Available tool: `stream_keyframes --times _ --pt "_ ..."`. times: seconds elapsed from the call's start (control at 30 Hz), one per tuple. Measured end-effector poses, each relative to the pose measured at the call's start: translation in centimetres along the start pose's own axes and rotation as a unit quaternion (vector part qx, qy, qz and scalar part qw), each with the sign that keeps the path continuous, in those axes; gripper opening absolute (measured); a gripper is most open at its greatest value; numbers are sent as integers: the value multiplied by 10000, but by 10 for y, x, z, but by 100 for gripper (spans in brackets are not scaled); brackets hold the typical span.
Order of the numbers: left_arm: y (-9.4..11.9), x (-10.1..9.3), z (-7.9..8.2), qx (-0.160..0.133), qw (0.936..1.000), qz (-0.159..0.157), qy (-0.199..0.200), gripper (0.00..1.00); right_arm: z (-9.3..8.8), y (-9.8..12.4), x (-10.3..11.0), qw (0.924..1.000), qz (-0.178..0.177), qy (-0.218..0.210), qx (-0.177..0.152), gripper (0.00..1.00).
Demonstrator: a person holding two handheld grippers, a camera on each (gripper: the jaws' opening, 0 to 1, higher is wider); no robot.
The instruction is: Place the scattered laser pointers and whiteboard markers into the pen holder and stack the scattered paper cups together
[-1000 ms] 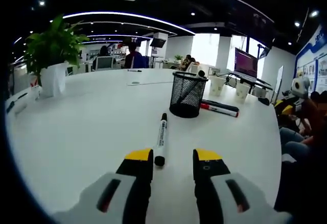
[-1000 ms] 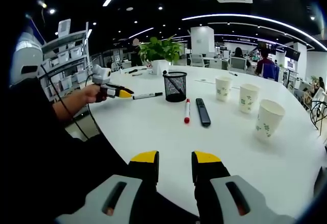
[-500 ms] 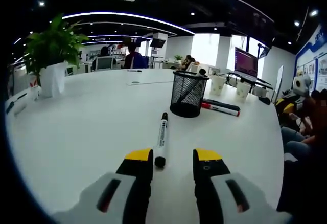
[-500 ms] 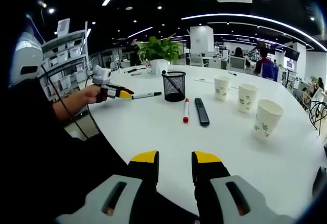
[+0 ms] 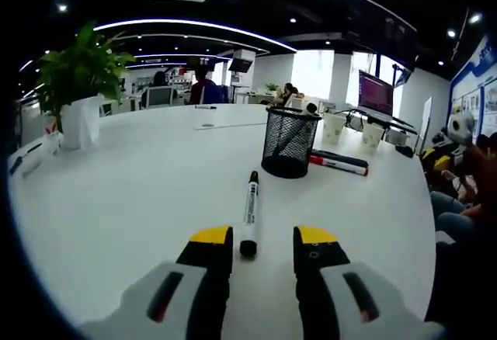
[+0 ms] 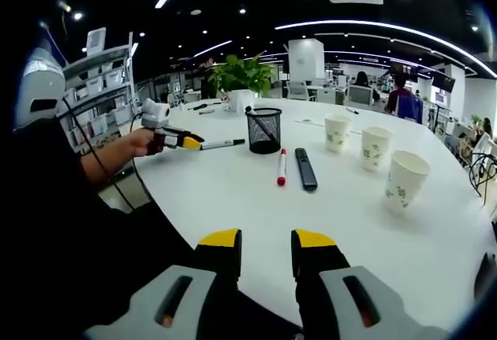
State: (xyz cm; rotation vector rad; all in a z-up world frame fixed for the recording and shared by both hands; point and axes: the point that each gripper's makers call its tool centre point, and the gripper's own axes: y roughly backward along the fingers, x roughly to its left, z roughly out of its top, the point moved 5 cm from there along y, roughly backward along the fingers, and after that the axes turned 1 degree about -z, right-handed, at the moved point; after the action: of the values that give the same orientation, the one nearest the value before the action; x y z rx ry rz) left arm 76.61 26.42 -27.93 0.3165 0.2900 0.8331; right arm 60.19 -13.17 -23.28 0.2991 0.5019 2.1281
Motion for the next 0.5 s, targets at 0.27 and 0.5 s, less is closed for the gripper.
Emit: stream_keyframes --times 0.27,0.5 --pt "-2 1 0 4 10000 13 -3 33 1 1 0 10000 -5 -1 -10 29" --pt "-5 0 1 12 10000 30 -37 32 -1 2 0 10000 -17 -11 -29 29"
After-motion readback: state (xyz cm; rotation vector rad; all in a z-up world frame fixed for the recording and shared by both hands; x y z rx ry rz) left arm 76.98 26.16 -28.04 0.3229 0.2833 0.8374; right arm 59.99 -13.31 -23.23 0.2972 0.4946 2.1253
